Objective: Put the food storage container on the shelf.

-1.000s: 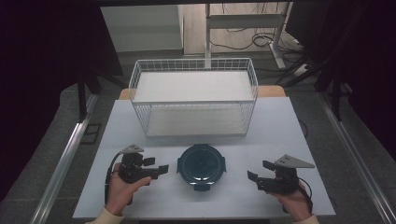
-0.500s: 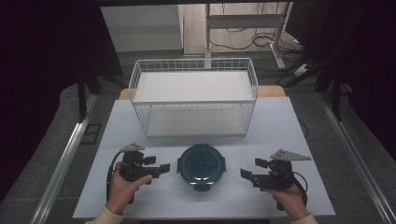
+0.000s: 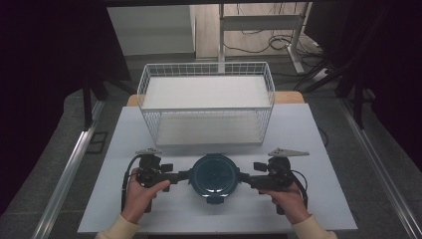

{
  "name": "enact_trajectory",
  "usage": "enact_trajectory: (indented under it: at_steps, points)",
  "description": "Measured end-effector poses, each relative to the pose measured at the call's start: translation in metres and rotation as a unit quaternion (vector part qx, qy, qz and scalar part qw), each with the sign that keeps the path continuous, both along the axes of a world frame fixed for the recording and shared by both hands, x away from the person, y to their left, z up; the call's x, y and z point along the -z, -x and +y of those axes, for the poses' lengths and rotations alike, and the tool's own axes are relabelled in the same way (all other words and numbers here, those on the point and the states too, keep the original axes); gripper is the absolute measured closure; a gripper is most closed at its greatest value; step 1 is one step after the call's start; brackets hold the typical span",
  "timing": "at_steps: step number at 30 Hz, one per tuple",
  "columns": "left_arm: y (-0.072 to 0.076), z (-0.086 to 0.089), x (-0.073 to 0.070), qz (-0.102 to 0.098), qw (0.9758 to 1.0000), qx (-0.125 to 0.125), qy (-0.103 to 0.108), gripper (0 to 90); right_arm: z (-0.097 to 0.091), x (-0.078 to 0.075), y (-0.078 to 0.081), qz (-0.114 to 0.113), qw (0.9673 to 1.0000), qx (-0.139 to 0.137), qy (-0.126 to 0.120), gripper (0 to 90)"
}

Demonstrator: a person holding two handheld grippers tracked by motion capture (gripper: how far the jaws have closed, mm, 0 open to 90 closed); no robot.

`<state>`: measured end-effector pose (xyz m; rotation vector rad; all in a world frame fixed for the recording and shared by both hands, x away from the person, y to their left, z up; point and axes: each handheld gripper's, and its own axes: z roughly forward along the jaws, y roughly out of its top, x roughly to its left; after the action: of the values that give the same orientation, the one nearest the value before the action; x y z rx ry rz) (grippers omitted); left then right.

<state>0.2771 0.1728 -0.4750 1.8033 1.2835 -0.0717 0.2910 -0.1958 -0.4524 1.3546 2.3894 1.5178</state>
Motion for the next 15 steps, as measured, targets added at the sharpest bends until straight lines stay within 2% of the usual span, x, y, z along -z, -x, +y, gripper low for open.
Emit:
enact_trajectory:
  at_steps: [4, 7, 15]
  points:
    - [0.001, 0.004, 0.005, 0.013, 0.9997, -0.005, 0.021, 13.9, 0.008, 0.006, -0.004, 0.010, 0.9999, -0.005, -0.005, 11.3]
    - [0.001, 0.005, 0.007, 0.020, 0.9993, -0.006, 0.030, 13.9, 0.011, 0.010, -0.005, 0.020, 0.9998, -0.008, -0.004, 10.7]
    - [0.002, -0.003, 0.010, 0.025, 0.9994, 0.003, 0.024, 13.7, 0.014, 0.015, -0.004, 0.036, 0.9992, -0.015, -0.012, 9.5]
